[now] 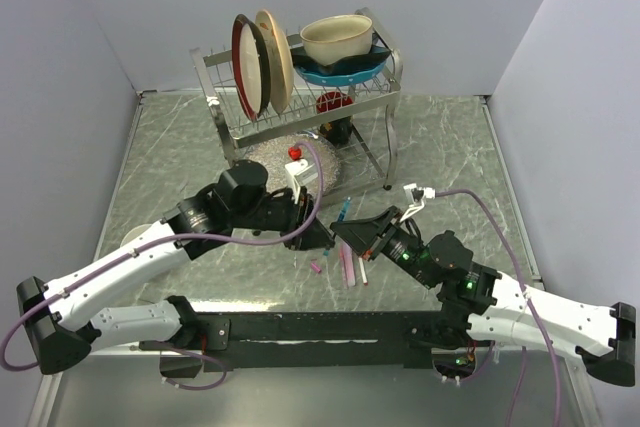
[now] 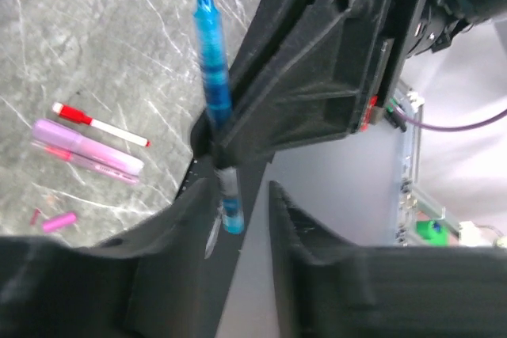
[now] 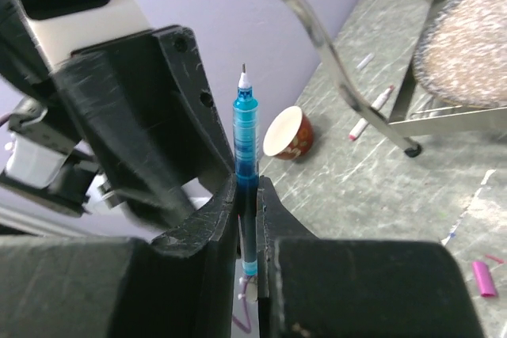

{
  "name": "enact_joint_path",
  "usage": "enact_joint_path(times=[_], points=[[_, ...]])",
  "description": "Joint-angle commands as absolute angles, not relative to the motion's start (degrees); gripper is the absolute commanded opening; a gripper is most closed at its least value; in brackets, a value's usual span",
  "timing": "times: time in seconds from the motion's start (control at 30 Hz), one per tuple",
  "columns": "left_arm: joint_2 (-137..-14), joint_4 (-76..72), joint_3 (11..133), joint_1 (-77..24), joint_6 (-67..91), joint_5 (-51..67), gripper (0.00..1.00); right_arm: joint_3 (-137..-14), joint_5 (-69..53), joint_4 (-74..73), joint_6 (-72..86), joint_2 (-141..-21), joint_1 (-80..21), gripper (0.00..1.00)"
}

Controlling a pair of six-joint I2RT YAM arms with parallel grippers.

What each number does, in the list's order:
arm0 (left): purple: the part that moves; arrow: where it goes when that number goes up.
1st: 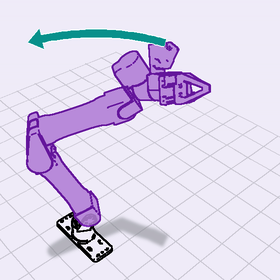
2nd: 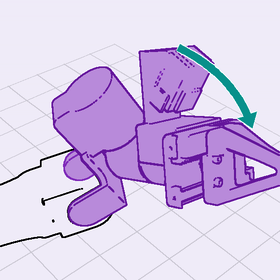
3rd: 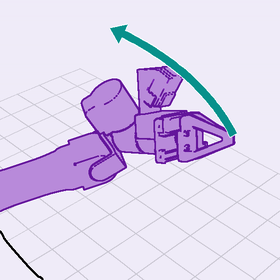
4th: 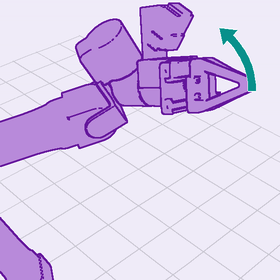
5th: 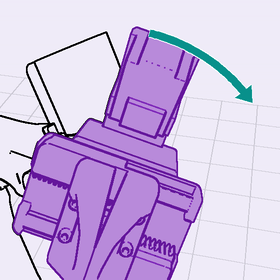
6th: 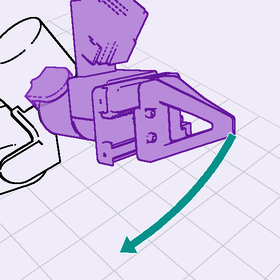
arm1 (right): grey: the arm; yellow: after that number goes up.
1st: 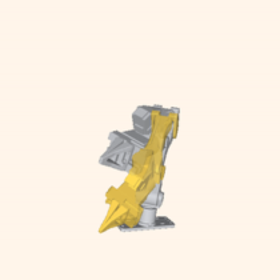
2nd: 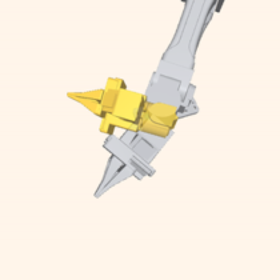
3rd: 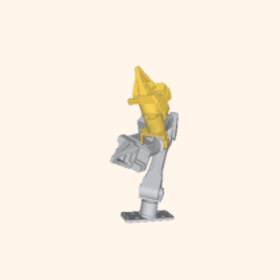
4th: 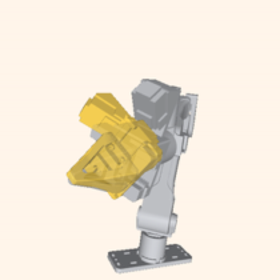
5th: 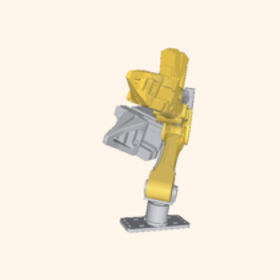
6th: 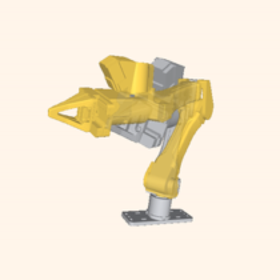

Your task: Insert the pens into the pen caps

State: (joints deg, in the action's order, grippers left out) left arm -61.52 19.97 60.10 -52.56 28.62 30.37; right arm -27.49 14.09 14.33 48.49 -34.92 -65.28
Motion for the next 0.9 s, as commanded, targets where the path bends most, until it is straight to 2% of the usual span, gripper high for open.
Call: enact_joint_path(times=[0.0, 0.1, 0.2, 0.27, 0.3, 0.37, 0.4, 0.47, 0.5, 0.67, 0.8, 0.87], points=[[-58.89, 18.63, 60.65, -53.17, 29.09, 26.91, 0.50, -29.88, 19.50, 12.94, 47.38, -33.05, -65.57, 0.00], [-56.70, 20.30, 61.08, -53.17, 29.44, 24.09, 0.58, -30.06, 20.82, 9.95, 46.67, -30.51, -65.48, 0.00], [-54.58, 26.35, 64.24, -53.09, 28.92, 14.10, 0.68, -29.88, 22.58, 6.61, 47.11, -27.96, -65.48, 0.00], [-53.01, 29.17, 67.31, -53.09, 28.83, 2.24, 0.75, -29.44, 23.55, 5.02, 47.72, -26.46, -65.48, 0.00], [-52.56, 32.14, 68.54, -53.00, 28.65, -2.15, 0.83, -29.36, 23.73, 3.79, 48.16, -26.02, -65.48, 0.00], [-51.77, 35.40, 72.85, -52.91, 29.00, -16.29, 0.89, -28.83, 24.08, 2.90, 48.69, -24.88, -65.48, 0.00], [-51.42, 38.12, 74.25, -52.65, 29.79, -21.13, 0.96, -28.74, 24.26, 2.03, 49.13, -24.26, -65.57, 0.00], [-49.93, 39.98, 78.04, -51.33, 31.10, -32.71, 0.99, -28.56, 24.43, 1.32, 49.39, -23.73, -65.48, 0.00], [-49.23, 40.08, 78.83, -50.55, 30.77, -34.96, 0.99, -28.48, 24.43, 0.54, 49.57, -23.47, -65.48, 0.00], [-48.77, 37.53, 82.26, -40.53, 26.21, -41.48, 0.99, -28.48, 24.70, -1.75, 49.83, -22.41, -65.48, 0.00], [-54.57, 38.67, 83.76, -29.64, 24.87, -35.27, 0.99, -28.83, 24.52, -4.12, 49.75, -21.10, -65.48, 0.00], [-56.07, 36.67, 81.92, -20.42, 25.74, -31.22, 0.99, -29.18, 24.52, -5.18, 49.57, -20.31, -65.48, 0.00]])
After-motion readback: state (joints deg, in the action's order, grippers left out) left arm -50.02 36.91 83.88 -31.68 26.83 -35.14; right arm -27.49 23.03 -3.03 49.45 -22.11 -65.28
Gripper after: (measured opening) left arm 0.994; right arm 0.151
